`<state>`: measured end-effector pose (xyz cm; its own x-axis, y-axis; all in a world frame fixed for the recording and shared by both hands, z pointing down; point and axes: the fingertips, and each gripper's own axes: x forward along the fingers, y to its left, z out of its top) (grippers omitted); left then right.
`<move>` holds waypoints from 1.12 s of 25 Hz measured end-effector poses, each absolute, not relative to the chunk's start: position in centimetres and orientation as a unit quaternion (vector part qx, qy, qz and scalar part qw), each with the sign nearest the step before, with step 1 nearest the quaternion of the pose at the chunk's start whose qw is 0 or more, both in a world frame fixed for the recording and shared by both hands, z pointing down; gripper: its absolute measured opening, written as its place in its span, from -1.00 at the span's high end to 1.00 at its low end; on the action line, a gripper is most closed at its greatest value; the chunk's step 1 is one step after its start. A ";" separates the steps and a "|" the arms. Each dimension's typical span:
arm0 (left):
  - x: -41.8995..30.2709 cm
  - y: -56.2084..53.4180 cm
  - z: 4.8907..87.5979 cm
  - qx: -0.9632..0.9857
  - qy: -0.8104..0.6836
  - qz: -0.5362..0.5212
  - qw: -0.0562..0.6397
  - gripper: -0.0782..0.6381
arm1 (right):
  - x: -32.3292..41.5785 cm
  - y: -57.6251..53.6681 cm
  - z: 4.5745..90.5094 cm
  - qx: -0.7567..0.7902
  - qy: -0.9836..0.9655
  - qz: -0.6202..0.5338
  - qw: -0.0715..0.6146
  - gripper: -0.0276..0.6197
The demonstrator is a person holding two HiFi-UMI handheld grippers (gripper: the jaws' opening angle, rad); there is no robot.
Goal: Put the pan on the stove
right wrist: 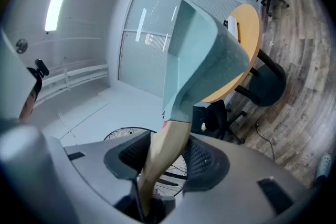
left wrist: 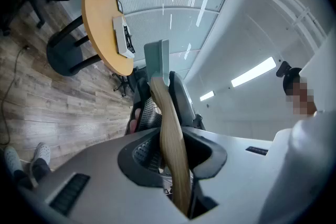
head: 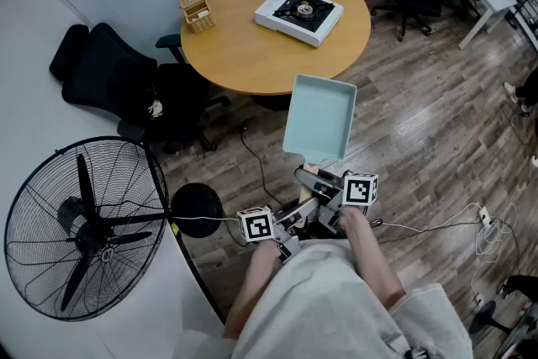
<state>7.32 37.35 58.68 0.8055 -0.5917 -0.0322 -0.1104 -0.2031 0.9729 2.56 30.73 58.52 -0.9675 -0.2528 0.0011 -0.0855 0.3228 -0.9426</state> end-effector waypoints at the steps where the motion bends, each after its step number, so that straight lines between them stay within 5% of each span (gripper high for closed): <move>1: 7.3 37.2 58.6 0.750 -0.234 -0.203 0.584 0.49 | 2.5 30.6 58.5 -0.105 0.813 -0.568 0.069 0.31; 28: 3.5 33.5 60.3 0.748 -0.245 -0.203 0.583 0.49 | -1.0 26.8 61.1 -0.125 0.815 -0.563 0.054 0.30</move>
